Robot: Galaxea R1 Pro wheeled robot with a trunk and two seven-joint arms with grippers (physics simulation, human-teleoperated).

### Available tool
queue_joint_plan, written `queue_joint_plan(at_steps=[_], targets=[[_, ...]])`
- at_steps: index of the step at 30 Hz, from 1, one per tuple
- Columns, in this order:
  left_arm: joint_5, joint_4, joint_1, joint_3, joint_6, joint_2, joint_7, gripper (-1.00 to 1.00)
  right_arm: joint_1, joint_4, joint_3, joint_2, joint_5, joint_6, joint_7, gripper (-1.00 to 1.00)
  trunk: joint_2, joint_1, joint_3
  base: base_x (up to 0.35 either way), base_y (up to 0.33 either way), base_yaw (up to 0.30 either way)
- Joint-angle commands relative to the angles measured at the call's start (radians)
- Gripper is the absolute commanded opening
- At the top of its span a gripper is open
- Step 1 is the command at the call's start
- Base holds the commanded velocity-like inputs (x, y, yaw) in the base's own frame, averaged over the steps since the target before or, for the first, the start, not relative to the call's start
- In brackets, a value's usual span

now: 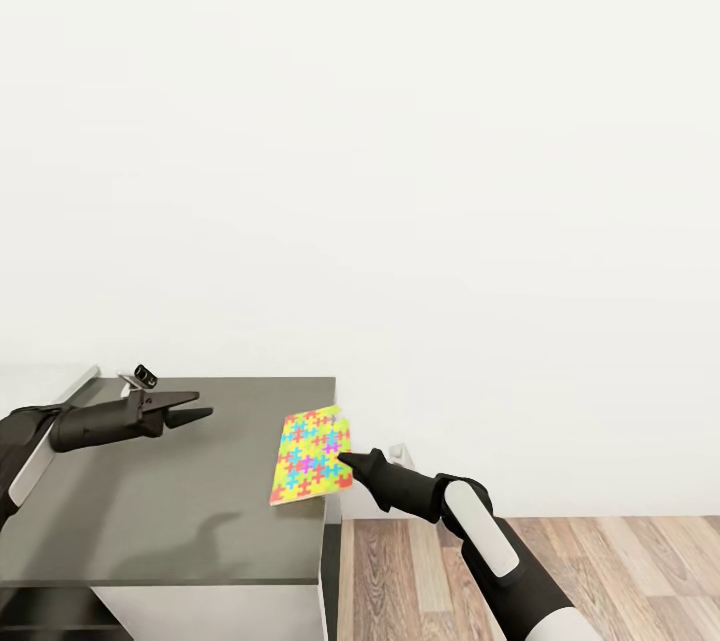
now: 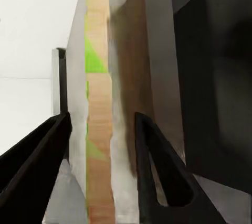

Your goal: Put all the toys in the child's room - the three board games (two on the bed and one on the table), the two jigsaw puzzles on the table, and the tennis ball on the table - inside the toy box on the table in the child's room.

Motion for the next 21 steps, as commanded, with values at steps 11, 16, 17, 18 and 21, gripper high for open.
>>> queue_joint_plan(at_steps=[11,16,17,18,21], targets=[[0.0,0.0,0.0,-0.001,0.012,0.0,-0.004,1.0,-0.001,0.001,-0.001,0.0,0.006,0.009,0.002,-1.0,0.014,-0.008,0.005,0.0,0.0,0.0],[0.0,0.0,0.0,-0.001,0.012,0.0,-0.004,1.0,-0.001,0.001,-0.001,-0.001,0.006,0.011,0.002,-1.0,0.049,-0.027,0.021,0.0,0.0,0.0],[0.0,0.0,0.0,-0.001,0.012,0.0,-0.004,1.0,-0.001,0.001,-0.001,0.0,0.006,0.011,0.002,-1.0,0.056,-0.031,0.024,0.0,0.0,0.0],[0.0,0.0,0.0,0.0,0.012,0.0,-0.004,1.0,-0.001,0.0,-0.001,0.0,0.006,0.011,0.002,-1.0,0.063,-0.035,0.027,0.0,0.0,0.0],[0.0,0.0,0.0,0.0,0.012,-0.001,-0.004,1.0,-0.001,-0.001,-0.001,-0.001,0.006,0.011,0.002,-1.0,0.084,-0.046,0.037,0.0,0.0,0.0]])
